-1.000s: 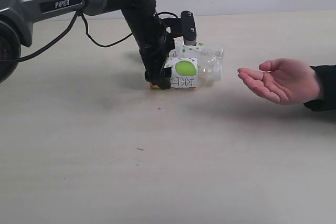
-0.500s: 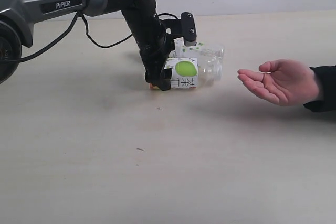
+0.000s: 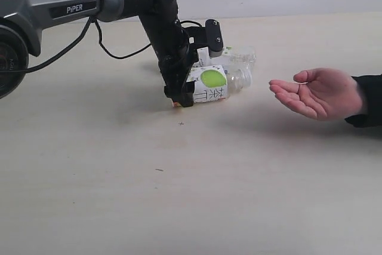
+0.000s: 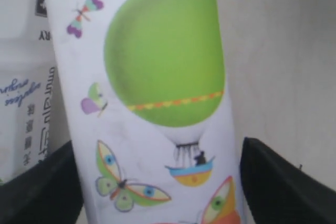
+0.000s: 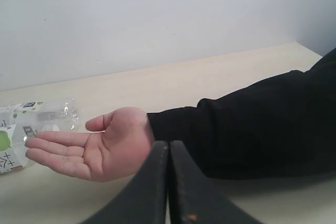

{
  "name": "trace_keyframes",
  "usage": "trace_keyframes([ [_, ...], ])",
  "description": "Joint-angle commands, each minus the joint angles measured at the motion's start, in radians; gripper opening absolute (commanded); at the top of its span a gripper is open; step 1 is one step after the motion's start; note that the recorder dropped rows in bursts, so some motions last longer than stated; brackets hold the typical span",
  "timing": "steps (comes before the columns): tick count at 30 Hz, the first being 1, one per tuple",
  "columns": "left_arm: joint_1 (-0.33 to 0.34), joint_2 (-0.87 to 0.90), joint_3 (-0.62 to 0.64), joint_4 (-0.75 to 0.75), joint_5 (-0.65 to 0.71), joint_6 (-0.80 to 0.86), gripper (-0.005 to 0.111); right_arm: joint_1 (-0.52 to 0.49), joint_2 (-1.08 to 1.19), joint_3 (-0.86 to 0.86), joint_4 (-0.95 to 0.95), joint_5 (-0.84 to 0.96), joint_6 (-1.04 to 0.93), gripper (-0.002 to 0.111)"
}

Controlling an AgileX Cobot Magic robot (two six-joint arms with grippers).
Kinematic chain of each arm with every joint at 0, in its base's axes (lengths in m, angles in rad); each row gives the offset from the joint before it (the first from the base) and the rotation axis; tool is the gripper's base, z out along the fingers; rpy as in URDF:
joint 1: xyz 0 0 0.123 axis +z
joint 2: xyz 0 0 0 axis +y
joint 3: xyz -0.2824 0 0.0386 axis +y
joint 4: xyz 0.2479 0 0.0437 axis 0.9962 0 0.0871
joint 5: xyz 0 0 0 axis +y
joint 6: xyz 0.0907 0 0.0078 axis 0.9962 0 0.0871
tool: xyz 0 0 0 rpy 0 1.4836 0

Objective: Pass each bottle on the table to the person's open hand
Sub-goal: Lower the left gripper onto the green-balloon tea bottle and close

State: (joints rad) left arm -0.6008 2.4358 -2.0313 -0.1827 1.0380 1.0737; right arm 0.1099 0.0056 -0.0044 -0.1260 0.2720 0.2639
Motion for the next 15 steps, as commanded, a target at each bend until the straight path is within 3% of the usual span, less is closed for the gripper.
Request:
trace_keyframes([
  [1,0.002,0.0,-0.004,-0.012,0.001,-0.009,0.055,-0.005,-0.006,0.004,-0.007,-0.009,-0.001,0.0],
  [8,0.002,0.0,-0.004,-0.012,0.004,-0.009,0.0,-0.005,-0.006,0.004,-0.007,-0.009,-0.001,0.0],
  [15,0.002,0.0,-0.004,-0.012,0.043,-0.009,0.0,-0.005,-0.006,0.004,-0.007,-0.009,-0.001,0.0],
])
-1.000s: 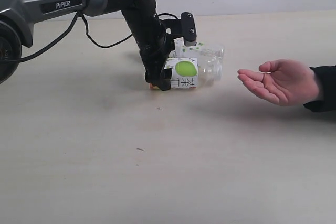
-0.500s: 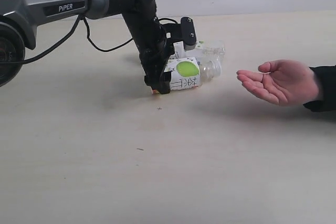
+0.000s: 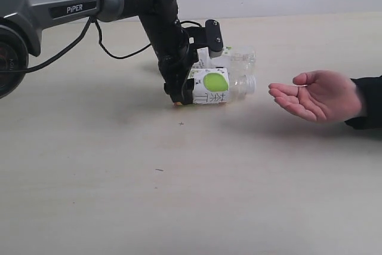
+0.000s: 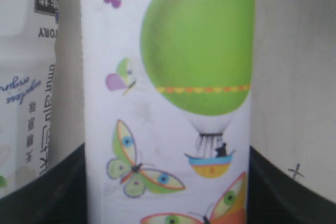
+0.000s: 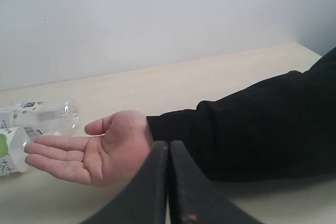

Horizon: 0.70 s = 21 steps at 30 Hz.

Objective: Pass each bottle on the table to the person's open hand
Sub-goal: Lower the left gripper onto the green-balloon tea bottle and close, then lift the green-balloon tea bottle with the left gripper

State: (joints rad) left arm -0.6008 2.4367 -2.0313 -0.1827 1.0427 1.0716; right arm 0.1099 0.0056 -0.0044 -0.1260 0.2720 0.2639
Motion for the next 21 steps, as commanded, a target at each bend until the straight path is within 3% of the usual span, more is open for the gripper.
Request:
trace_keyframes([
  [1,0.002,-0.003,-0.004,-0.012,0.049,-0.006,0.0,-0.005,-0.006,0.004,-0.007,-0.009,-0.001,0.0],
  [21,-0.012,-0.142,-0.004,-0.041,0.178,-0.139,0.0,-0.005,-0.006,0.004,-0.007,-0.009,0.001,0.0],
])
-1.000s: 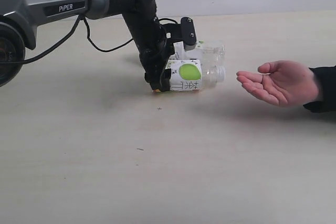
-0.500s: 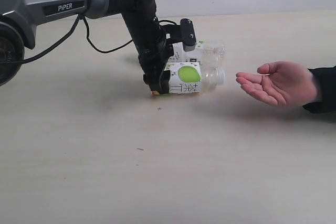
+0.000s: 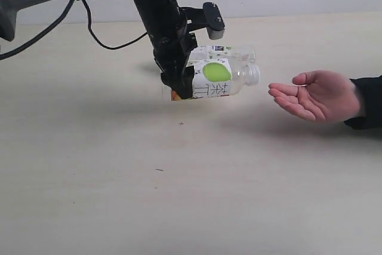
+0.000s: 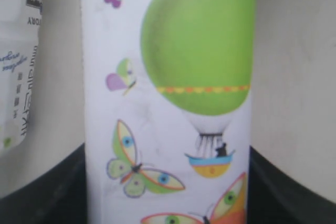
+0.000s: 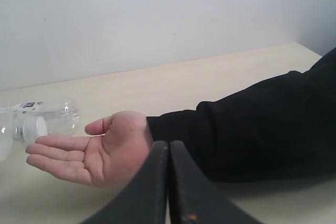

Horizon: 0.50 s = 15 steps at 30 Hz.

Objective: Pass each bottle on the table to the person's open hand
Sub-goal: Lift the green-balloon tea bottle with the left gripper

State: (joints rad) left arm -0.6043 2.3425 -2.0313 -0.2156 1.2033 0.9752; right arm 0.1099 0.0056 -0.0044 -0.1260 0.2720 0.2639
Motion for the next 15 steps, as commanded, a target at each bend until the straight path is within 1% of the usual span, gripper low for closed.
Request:
trace_keyframes([
  [1,-0.013,-0.057,-0.004,0.001,0.018,-0.058,0.0,-0.005,-0.006,0.004,-0.007,-0.009,0.001,0.0],
  [5,-0.036,-0.093,-0.004,0.026,0.018,-0.113,0.0,-0.005,-0.006,0.004,-0.007,-0.009,0.001,0.0],
  [11,-0.094,-0.15,-0.004,0.054,0.018,-0.183,0.0,-0.005,-0.006,0.004,-0.008,-0.009,0.0,0.0],
  [15,-0.147,-0.189,-0.004,0.144,0.018,-0.281,0.0,-0.005,-0.006,0.004,-0.008,-0.009,0.0,0.0],
])
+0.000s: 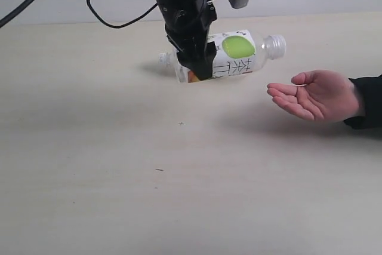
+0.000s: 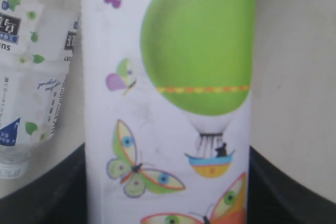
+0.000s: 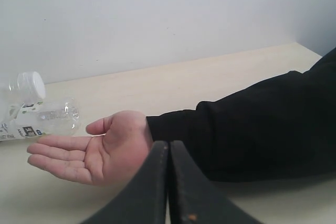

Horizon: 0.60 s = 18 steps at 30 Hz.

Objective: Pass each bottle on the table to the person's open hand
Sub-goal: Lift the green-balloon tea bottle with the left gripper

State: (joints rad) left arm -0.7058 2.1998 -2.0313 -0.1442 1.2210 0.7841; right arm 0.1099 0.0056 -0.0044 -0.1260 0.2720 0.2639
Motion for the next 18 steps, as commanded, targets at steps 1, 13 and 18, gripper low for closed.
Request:
trace_keyframes([
  [1,-0.057,-0.051,-0.004,0.095,0.0,-0.116,0.0,-0.005,-0.006,0.004,-0.008,-0.009,0.0,0.0],
  [13,-0.168,-0.134,-0.004,0.263,0.0,-0.479,0.0,-0.005,-0.006,0.004,-0.008,-0.009,0.0,0.0],
  [18,-0.176,-0.131,-0.004,0.266,0.0,-0.885,0.0,-0.005,-0.006,0.004,-0.008,-0.009,0.0,0.0],
])
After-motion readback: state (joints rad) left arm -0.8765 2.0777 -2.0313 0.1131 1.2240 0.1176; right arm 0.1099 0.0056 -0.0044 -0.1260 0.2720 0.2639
